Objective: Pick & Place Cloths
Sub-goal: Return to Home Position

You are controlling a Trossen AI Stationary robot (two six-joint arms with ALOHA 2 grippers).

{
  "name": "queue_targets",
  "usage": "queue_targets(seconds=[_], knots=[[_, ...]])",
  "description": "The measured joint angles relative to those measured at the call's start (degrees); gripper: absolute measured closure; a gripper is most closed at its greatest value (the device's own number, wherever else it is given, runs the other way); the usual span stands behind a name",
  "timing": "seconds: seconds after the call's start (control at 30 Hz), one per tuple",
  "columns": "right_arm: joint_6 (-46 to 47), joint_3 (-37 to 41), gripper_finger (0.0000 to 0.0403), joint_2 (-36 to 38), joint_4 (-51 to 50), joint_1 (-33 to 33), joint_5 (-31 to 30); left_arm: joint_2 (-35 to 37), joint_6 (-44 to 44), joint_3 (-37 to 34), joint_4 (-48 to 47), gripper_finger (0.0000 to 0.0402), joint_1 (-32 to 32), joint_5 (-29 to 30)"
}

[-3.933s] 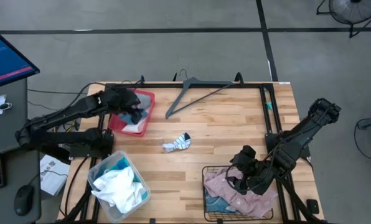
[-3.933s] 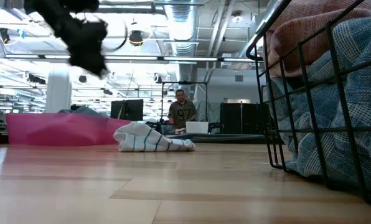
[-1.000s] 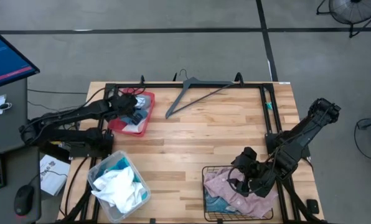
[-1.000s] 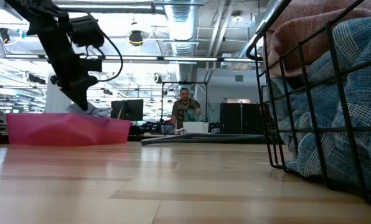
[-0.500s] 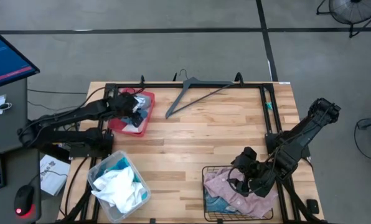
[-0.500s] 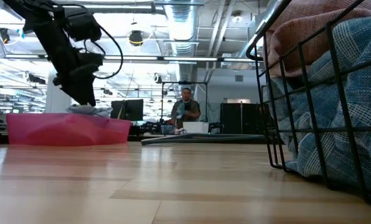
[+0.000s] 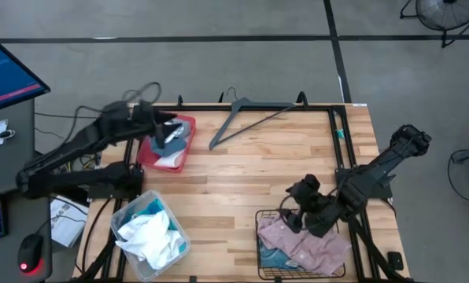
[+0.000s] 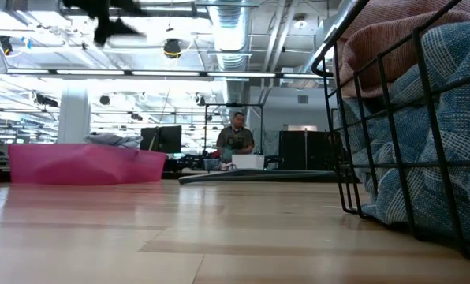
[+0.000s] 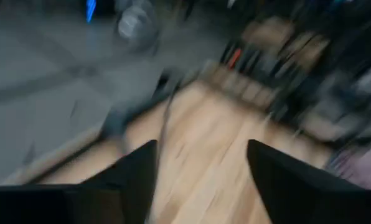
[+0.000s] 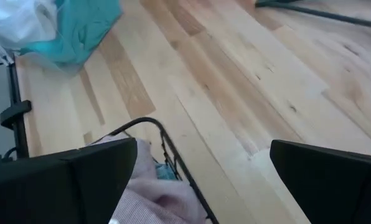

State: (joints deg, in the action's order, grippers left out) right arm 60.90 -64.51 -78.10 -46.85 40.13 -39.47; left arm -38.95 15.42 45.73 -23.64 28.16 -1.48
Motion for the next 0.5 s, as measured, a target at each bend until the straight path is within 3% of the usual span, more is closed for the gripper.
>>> queue_targets(seconds=[0.2,0.27,0.4,0.5], knots=[[0.52,0.0,0.004,0.02,2.86,-3.29,3.7,6.06,-3.49,0.25,16.36,0.0324,-4.2,-0.67],[-6.99,0.0,0.004,0.08,5.72,-4.88,0.89,6.83,-4.91,0.25,19.28,0.0377,-5.9,-2.31],[-24.63,0.02,0.004,4.15,14.42,-9.87,-5.3,7.92,-8.51,0.22,21.13,0.0394,-9.67,-5.01],[-36.83,-0.04,0.004,10.68,19.95,-14.29,-0.81,8.65,-10.46,-0.67,21.24,0.04,-12.69,-5.04]])
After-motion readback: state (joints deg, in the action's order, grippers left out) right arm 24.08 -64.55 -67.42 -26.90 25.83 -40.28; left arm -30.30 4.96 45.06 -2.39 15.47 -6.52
